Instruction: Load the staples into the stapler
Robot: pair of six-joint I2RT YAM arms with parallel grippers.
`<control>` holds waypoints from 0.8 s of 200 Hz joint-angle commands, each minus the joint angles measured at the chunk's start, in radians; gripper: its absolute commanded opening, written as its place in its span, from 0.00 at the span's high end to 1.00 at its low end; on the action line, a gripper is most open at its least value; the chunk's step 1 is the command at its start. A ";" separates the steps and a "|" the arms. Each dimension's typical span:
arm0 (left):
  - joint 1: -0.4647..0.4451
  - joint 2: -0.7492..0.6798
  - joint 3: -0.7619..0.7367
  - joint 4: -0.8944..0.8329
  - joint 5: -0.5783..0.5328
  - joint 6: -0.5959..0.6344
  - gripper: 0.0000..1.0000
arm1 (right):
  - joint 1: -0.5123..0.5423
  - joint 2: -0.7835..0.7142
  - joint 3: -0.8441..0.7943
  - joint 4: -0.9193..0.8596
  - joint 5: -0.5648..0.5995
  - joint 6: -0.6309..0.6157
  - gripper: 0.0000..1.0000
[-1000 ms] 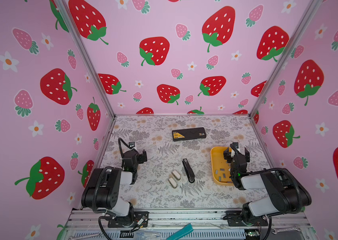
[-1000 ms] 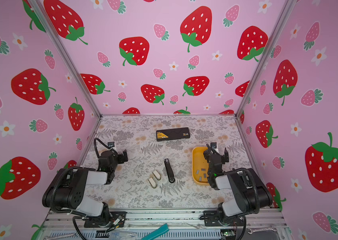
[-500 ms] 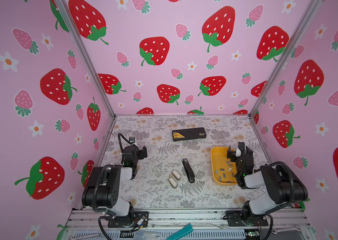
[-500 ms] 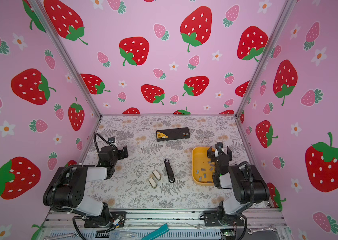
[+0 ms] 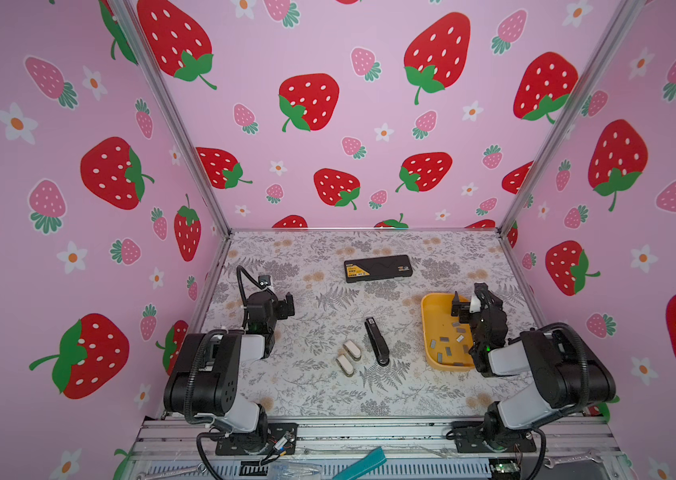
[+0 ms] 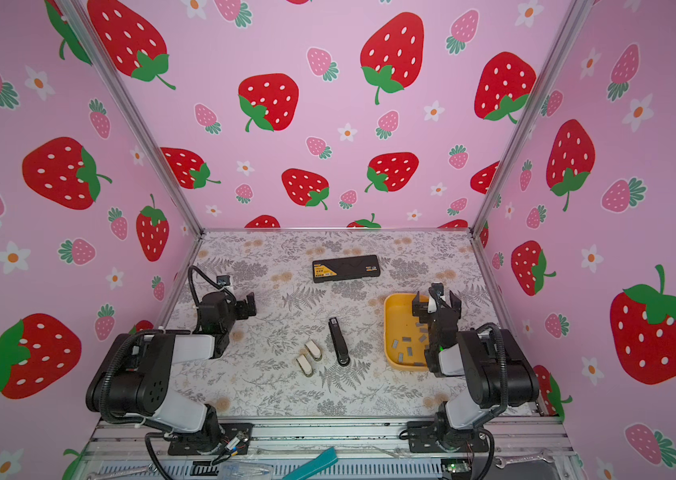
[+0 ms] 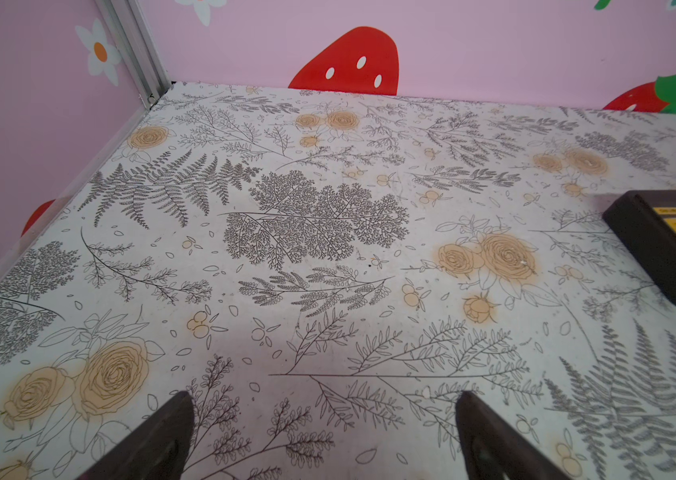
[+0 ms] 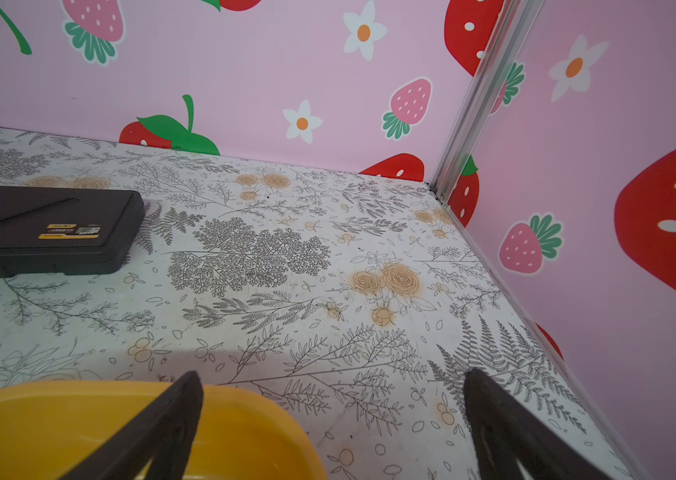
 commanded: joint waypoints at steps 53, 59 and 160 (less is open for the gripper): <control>0.007 0.002 0.019 0.009 0.015 0.003 0.01 | -0.009 0.002 0.025 0.000 -0.018 0.005 0.01; 0.006 0.001 0.020 0.006 0.016 0.003 0.01 | -0.009 0.003 0.026 -0.002 -0.020 0.006 0.01; 0.007 0.002 0.020 0.007 0.015 0.003 0.01 | -0.011 0.001 0.026 -0.005 -0.023 0.006 0.01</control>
